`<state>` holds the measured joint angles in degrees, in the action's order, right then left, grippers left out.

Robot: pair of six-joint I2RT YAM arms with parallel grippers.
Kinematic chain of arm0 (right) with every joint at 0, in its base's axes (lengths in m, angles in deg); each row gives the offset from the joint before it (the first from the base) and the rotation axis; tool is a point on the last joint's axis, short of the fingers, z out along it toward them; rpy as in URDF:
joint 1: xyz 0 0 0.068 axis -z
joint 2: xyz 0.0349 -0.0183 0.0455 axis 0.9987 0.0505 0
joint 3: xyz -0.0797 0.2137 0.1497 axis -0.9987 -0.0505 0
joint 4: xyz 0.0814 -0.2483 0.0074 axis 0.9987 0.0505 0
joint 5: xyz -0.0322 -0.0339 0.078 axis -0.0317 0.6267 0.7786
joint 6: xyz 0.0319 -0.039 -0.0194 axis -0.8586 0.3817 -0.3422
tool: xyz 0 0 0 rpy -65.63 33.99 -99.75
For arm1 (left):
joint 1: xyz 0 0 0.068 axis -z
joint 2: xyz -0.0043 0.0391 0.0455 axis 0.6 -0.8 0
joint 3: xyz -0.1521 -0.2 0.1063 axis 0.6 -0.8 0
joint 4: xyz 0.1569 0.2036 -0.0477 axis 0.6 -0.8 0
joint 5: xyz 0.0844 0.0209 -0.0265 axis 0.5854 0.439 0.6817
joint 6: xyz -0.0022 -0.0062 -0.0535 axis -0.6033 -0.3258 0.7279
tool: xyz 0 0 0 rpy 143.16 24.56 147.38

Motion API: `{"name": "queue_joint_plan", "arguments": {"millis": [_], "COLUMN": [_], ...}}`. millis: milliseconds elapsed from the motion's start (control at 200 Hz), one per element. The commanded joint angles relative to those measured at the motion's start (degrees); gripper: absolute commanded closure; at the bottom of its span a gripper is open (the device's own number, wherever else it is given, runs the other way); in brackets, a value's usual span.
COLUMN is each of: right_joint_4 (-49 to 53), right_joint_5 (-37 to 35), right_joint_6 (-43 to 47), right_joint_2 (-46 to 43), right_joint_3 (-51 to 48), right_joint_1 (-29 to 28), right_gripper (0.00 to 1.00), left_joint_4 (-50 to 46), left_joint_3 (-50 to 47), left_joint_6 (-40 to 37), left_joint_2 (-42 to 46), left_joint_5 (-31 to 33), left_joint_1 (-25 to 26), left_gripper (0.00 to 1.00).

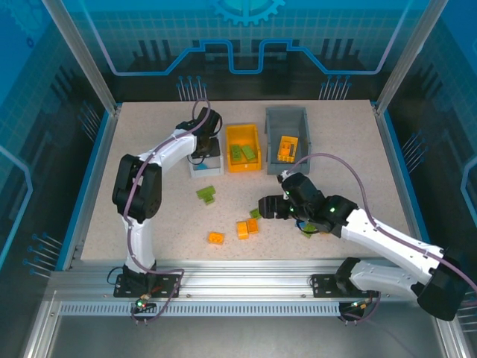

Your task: Sort the legos into containers by color

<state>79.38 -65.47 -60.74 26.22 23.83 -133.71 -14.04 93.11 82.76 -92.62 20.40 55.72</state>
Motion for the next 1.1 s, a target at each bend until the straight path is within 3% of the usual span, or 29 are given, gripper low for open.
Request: {"name": "queue_joint_plan", "arguments": {"millis": [0, 150, 445, 770, 1095], "right_joint_4": [0.2, 0.7, 0.9, -0.7, -1.9], "right_joint_5": [-0.5, -2.4, -4.3, -1.9, -2.0], "right_joint_6": [-0.2, -1.9, -6.2, -5.9, -6.6], "right_joint_2": [1.9, 6.5, 22.9, 33.5, 34.4], "right_joint_3": [1.9, 2.6, 7.3, 10.4, 7.6], "right_joint_1": [-1.2, -4.1, -10.4, -9.2, -7.4], "right_gripper": [0.21, 0.20, 0.22, 0.34, 0.53], "left_joint_4": [-2.4, -1.5, -1.2, 1.3, -0.6], "left_joint_3": [1.2, -0.9, -6.3, -21.9, -25.8], "left_joint_6": [0.4, 0.9, 3.6, 9.2, 11.1], "left_joint_2": [0.4, 4.8, 17.6, 35.7, 42.4], "left_joint_5": [-1.1, -1.7, -2.9, -2.8, -1.9], "left_joint_1": [-0.4, -0.2, 2.1, 13.1, 17.1], "left_gripper": [0.41, 0.34, 0.34, 0.33, 0.34]}}
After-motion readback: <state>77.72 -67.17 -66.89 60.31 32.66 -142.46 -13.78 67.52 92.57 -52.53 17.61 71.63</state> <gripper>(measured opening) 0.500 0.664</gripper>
